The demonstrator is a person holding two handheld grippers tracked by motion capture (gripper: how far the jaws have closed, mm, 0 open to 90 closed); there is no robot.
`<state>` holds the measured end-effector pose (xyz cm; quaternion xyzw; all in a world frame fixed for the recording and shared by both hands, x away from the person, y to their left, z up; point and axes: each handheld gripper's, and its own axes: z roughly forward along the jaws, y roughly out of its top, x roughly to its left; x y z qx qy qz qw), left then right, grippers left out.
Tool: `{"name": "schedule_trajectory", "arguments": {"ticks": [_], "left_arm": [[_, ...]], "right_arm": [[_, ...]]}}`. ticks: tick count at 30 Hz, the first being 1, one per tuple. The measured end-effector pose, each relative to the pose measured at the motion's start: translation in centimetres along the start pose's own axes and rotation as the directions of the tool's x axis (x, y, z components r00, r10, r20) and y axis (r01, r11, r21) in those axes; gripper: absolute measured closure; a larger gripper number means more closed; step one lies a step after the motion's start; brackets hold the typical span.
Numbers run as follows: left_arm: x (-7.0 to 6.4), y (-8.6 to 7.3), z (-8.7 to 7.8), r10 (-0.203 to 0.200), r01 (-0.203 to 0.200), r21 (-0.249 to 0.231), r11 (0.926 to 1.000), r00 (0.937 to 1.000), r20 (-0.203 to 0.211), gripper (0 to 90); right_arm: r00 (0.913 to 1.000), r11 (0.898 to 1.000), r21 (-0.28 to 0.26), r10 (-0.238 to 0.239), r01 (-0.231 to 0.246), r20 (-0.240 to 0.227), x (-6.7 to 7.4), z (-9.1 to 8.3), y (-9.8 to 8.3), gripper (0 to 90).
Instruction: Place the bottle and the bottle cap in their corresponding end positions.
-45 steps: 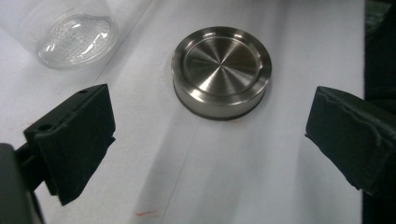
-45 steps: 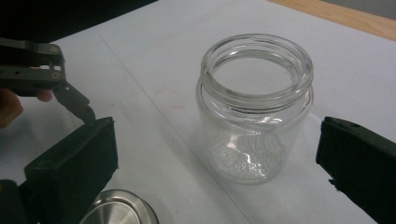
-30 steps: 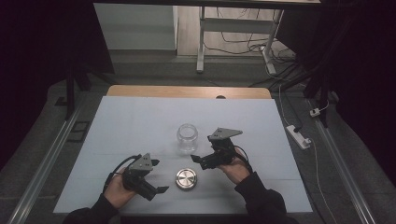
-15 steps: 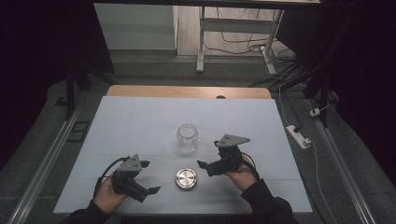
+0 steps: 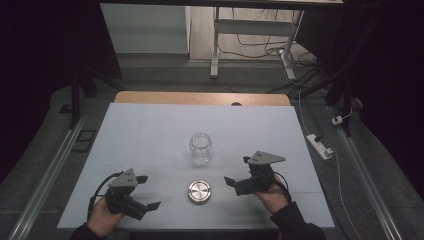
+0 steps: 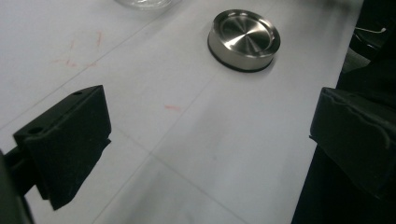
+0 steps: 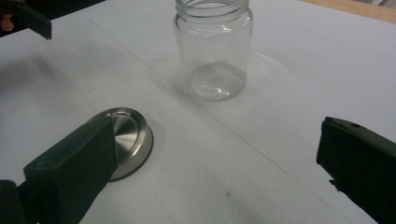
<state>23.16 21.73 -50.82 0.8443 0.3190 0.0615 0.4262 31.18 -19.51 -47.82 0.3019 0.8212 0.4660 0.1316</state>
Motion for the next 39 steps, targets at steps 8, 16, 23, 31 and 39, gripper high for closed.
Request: {"name": "schedule_trajectory", "arguments": {"ticks": [8,16,23,31,39], "left_arm": [[0.0,-1.4,-1.4,-0.044,0.044,-0.003,0.9990,0.9981,-0.044,0.0],[0.3,-2.6,-2.6,-0.090,0.090,-0.006,0.9959,0.9905,-0.104,0.0],[0.4,-3.4,-3.5,-0.113,0.113,-0.008,0.9936,0.9824,-0.149,0.0],[0.6,-4.4,-4.2,-0.141,0.143,0.002,0.9897,0.9726,-0.185,0.0],[0.5,-5.1,-4.2,-0.149,0.164,0.052,0.9851,0.9651,-0.216,0.0]], "right_arm": [[0.9993,1.000,0.005,0.019,-0.020,0.033,-0.4,-1.9,-1.5,0.0],[0.9937,0.999,0.029,0.040,-0.043,0.104,-0.8,-4.1,-3.3,0.0],[0.9798,0.995,0.031,0.089,-0.096,0.179,-1.4,-6.4,-5.0,0.0],[0.9627,0.990,0.029,0.128,-0.138,0.239,-1.5,-8.6,-6.8,0.0],[0.9509,0.985,0.055,0.141,-0.161,0.276,-1.0,-10.0,-8.3,0.0]]}}
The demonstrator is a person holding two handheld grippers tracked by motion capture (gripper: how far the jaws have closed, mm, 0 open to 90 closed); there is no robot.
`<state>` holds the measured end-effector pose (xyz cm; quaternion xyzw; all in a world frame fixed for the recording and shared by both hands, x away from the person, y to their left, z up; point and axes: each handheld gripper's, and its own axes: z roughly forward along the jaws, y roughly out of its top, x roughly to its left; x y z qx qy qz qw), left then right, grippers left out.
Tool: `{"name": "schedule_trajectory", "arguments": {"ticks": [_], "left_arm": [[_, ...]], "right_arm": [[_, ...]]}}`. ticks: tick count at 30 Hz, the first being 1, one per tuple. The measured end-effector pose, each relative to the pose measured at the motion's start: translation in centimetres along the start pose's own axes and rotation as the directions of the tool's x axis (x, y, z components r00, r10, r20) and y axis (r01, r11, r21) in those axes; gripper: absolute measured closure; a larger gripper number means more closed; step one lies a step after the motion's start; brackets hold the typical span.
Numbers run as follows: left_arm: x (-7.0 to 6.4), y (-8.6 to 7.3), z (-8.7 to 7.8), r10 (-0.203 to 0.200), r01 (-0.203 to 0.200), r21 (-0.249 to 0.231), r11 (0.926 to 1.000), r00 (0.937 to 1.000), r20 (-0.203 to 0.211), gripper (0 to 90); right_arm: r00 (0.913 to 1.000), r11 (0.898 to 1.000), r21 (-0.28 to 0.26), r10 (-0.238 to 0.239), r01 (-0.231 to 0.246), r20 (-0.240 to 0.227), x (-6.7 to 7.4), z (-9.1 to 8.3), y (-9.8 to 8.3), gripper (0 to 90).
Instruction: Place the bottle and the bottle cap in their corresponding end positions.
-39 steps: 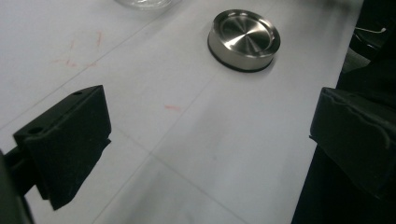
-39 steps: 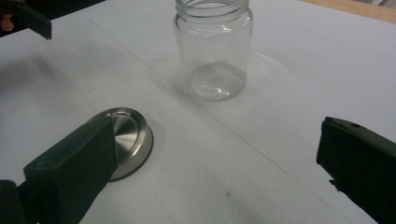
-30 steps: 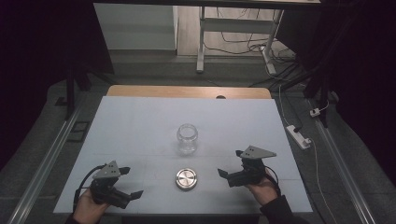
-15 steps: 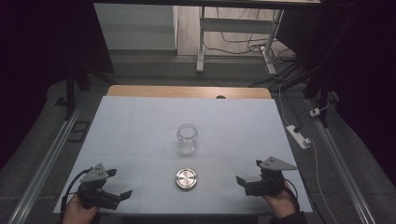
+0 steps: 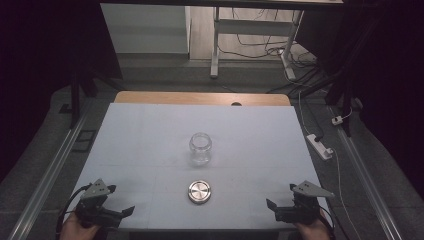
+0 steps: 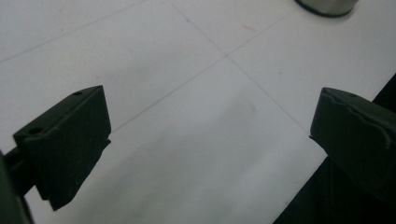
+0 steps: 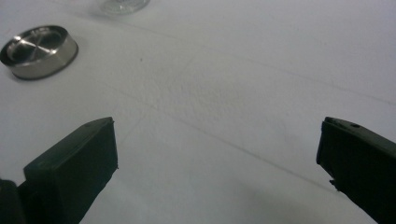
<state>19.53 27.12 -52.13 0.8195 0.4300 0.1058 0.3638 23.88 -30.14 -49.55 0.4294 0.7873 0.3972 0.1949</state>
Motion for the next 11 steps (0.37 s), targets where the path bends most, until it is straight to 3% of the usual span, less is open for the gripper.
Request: {"name": "schedule_trajectory", "arguments": {"ticks": [11], "left_arm": [[0.03,-0.19,-0.07,-0.017,0.017,0.014,0.9998,0.9999,0.000,0.0]], "right_arm": [[0.9997,1.000,0.014,0.023,-0.023,0.006,-0.04,-0.84,-0.50,0.0]]}}
